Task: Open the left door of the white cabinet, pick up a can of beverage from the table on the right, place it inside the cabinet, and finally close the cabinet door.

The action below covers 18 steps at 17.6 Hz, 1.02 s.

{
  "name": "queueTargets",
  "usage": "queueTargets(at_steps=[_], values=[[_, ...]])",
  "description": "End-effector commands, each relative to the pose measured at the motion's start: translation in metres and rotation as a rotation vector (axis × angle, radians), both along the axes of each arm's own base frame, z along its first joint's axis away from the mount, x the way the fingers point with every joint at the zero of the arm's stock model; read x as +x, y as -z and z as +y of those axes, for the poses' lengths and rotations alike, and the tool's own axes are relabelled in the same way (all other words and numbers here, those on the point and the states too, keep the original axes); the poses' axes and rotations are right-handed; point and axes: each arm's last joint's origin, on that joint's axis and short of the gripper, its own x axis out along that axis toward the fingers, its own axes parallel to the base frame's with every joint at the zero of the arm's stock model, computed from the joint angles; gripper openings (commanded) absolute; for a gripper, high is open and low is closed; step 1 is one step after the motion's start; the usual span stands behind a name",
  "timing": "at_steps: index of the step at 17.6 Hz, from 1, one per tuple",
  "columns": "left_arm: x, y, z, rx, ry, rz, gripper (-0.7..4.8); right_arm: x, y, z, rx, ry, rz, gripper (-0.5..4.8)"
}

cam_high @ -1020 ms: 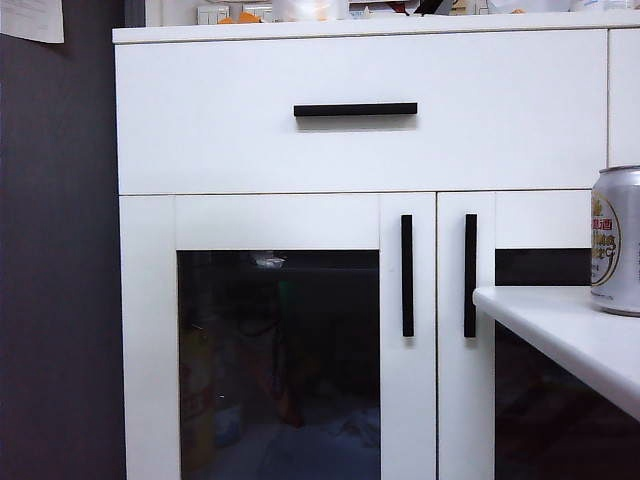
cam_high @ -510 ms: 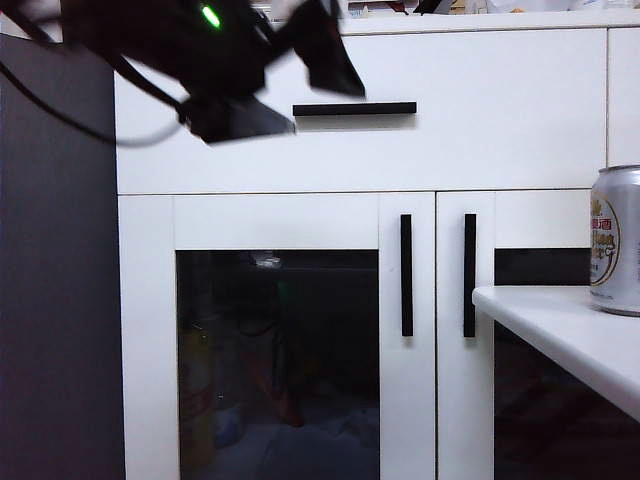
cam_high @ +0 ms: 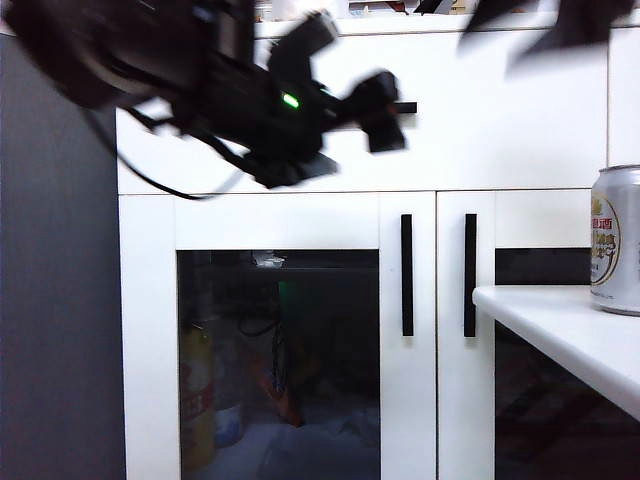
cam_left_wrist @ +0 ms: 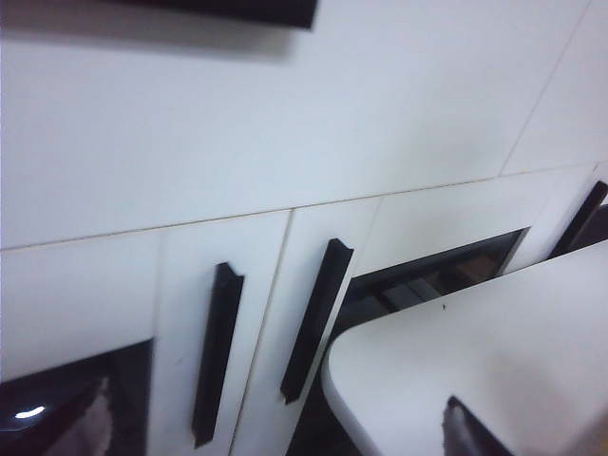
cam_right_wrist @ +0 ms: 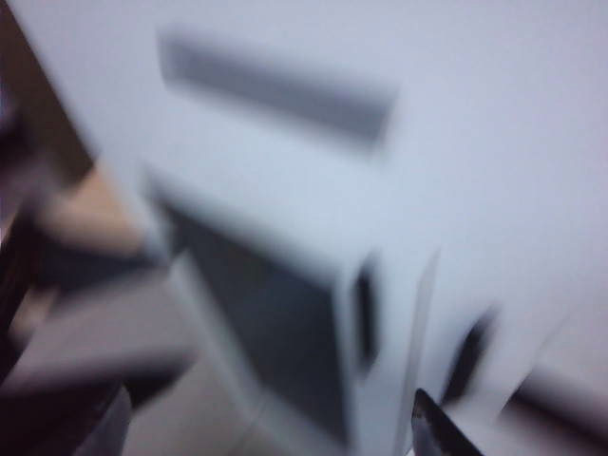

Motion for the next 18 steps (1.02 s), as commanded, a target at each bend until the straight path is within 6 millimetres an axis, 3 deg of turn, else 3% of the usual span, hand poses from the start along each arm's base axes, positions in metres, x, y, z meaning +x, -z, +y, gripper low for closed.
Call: queueTargets(at_steps=[1, 6, 11, 14, 18], values=[[0.016, 0.014, -0.014, 0.046, 0.002, 0.053, 4.79, -0.003, 0.014, -0.004, -0.009, -0.001, 0.049, 3.71], [0.035, 0.043, -0.048, 0.068, -0.076, 0.058, 4.79, -0.003, 0.021, -0.003, -0.007, -0.007, 0.045, 3.68], [0.059, 0.049, -0.080, 0.036, -0.154, 0.018, 4.79, -0.004, 0.021, -0.004, -0.007, -0.017, 0.052, 3.67], [0.072, 0.054, -0.086, 0.029, -0.287, 0.002, 4.79, -0.009, 0.012, -0.016, 0.001, 0.026, 0.014, 3.67], [0.081, 0.072, -0.099, -0.020, -0.303, 0.043, 4.79, -0.021, -0.004, -0.035, 0.011, 0.097, -0.055, 3.67]])
